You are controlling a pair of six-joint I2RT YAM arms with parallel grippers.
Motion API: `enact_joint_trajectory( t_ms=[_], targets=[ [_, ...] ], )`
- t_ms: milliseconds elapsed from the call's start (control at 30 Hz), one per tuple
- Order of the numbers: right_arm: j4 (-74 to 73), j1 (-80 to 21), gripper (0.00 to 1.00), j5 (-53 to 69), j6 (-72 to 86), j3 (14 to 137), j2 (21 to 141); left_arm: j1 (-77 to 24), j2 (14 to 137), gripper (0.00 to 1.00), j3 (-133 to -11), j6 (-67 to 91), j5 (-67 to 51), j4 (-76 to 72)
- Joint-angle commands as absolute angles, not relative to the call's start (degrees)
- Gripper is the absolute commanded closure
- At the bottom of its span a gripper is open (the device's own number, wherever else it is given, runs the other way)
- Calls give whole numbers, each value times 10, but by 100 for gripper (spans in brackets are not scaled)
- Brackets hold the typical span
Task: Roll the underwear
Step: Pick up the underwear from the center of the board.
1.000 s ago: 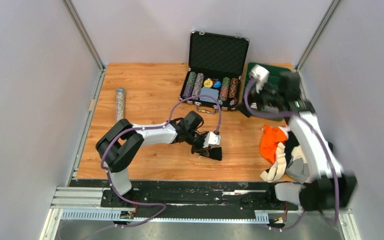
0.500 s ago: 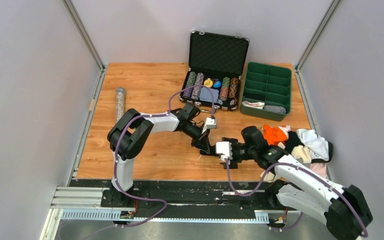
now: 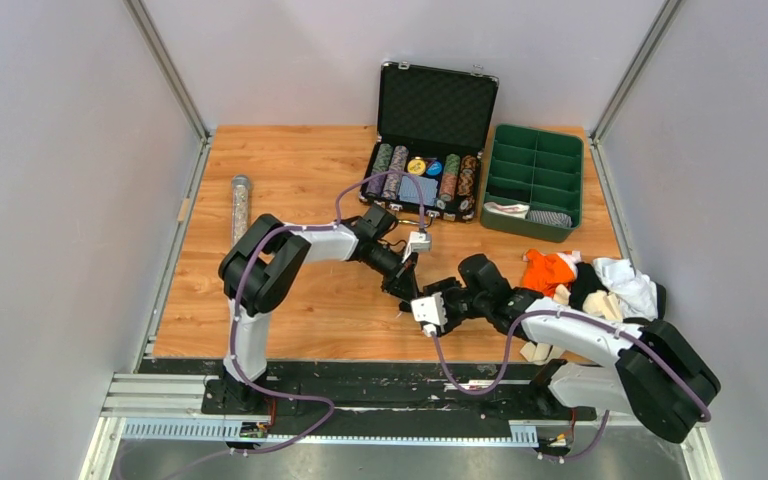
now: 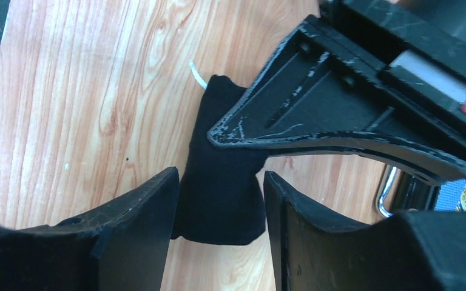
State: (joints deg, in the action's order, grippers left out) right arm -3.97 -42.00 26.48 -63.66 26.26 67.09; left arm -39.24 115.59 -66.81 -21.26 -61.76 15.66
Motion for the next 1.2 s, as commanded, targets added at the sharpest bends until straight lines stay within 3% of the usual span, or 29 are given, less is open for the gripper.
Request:
enact_joint_trajectory(
  t_ms=[0, 267, 533, 767, 867, 933, 967, 1000, 1067, 1100, 1167],
  targets=[
    [-12, -427, 46, 274, -679, 253, 693, -390, 1212, 100, -645, -195, -533, 245],
    [49, -445, 42, 244, -688, 230, 740, -371, 1240, 100, -679, -204, -627, 284],
    [81, -449, 43, 241, -687, 239, 795, -355, 1312, 100, -785, -401, -729, 529],
    [74, -450, 52, 259, -678, 264, 828, -338, 1420, 100, -916, -698, -792, 916],
    [24, -449, 72, 283, -681, 293, 847, -328, 1427, 100, -927, -739, -807, 952],
    [-18, -449, 84, 295, -687, 309, 851, -323, 1416, 92, -923, -743, -811, 955],
    [-36, -448, 91, 295, -688, 317, 851, -320, 1406, 79, -918, -744, -814, 955],
    [-56, -446, 96, 296, -688, 326, 850, -317, 1400, 73, -916, -741, -818, 952],
    [-105, -434, 100, 319, -694, 345, 840, -308, 1374, 57, -908, -710, -820, 929],
    [-145, -426, 100, 334, -700, 356, 832, -299, 1354, 25, -905, -663, -819, 915],
    [-193, -414, 100, 352, -709, 372, 805, -282, 1325, 3, -905, -589, -818, 873]
  ],
)
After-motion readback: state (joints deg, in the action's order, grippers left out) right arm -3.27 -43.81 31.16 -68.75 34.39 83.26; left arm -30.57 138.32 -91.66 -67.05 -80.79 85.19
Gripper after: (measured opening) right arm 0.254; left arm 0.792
